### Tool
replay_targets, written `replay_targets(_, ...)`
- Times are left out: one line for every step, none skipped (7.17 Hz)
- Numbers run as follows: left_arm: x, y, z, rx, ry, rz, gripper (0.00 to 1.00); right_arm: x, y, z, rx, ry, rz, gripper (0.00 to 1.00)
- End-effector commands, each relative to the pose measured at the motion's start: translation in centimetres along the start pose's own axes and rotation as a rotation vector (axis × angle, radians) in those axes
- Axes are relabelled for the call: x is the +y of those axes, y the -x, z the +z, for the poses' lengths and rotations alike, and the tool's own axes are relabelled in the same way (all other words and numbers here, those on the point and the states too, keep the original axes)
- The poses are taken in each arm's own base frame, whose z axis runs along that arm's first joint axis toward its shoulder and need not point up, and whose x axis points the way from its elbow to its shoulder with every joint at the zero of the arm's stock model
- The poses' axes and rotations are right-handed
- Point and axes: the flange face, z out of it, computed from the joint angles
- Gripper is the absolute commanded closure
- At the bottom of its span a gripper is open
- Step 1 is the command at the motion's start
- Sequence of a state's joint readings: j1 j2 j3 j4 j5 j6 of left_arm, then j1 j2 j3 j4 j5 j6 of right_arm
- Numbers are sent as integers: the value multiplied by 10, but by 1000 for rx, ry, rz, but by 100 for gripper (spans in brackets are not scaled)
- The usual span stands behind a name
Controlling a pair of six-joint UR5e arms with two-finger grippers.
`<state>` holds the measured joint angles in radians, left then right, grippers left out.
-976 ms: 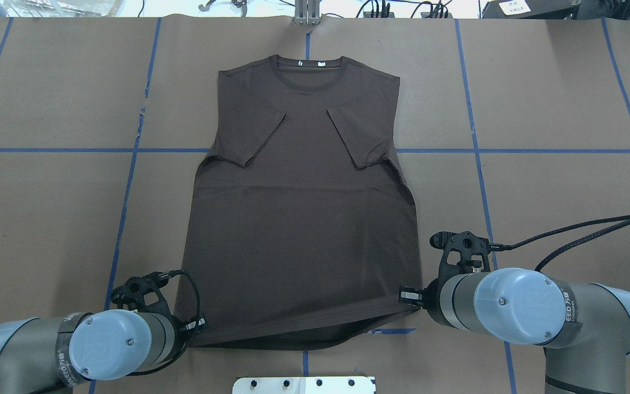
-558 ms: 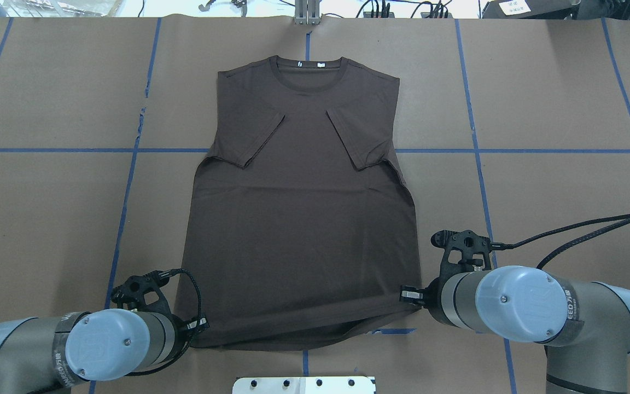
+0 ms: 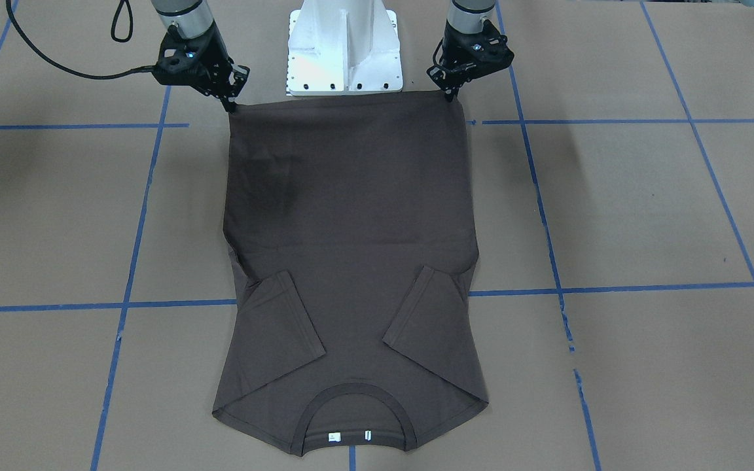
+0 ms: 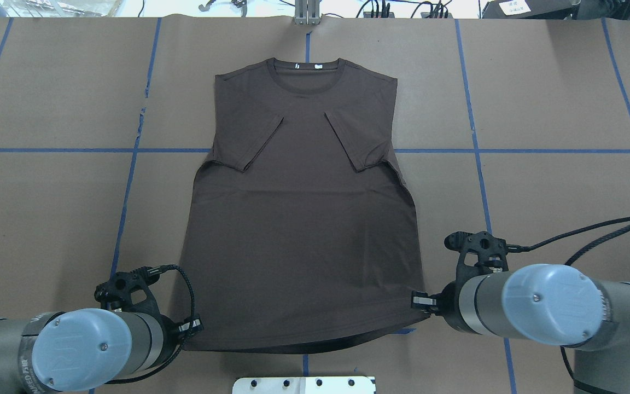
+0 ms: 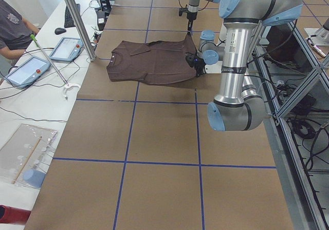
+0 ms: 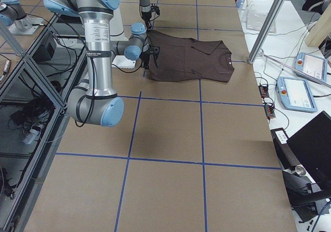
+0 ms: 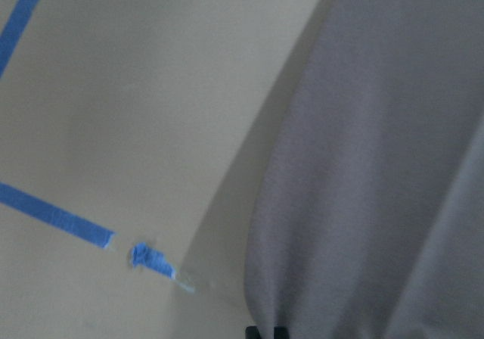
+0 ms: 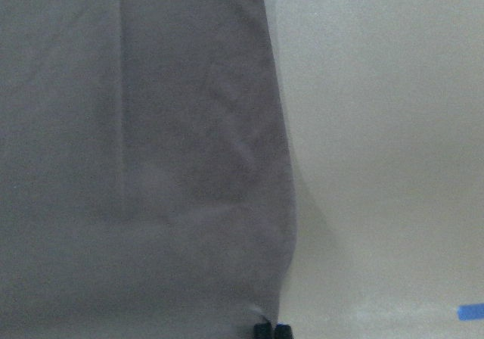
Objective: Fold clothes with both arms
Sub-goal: 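Grasp both hem corners with the left and right grippers, then lift the hem with both grippers and carry it toward the collar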
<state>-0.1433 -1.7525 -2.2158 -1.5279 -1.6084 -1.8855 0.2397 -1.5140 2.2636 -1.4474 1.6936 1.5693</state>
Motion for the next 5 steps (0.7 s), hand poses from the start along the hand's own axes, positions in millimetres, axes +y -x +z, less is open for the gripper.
replay_targets(9,1,-20,-4,15,15,100,35,-28,-17,26,112,-37,100)
replay_targets(23,3,-35,-6,44,34,100,46,-31,-24,24,173,-46,100)
replay_targets(37,6,-49,-7,101,52,100,57,-33,-29,24,243,-52,100)
replay_targets(53,11,-63,0,142,79,100,64,-33,-31,24,278,-60,100)
replay_targets(59,13,-74,9,159,89,100,67,-32,-32,23,283,-64,100)
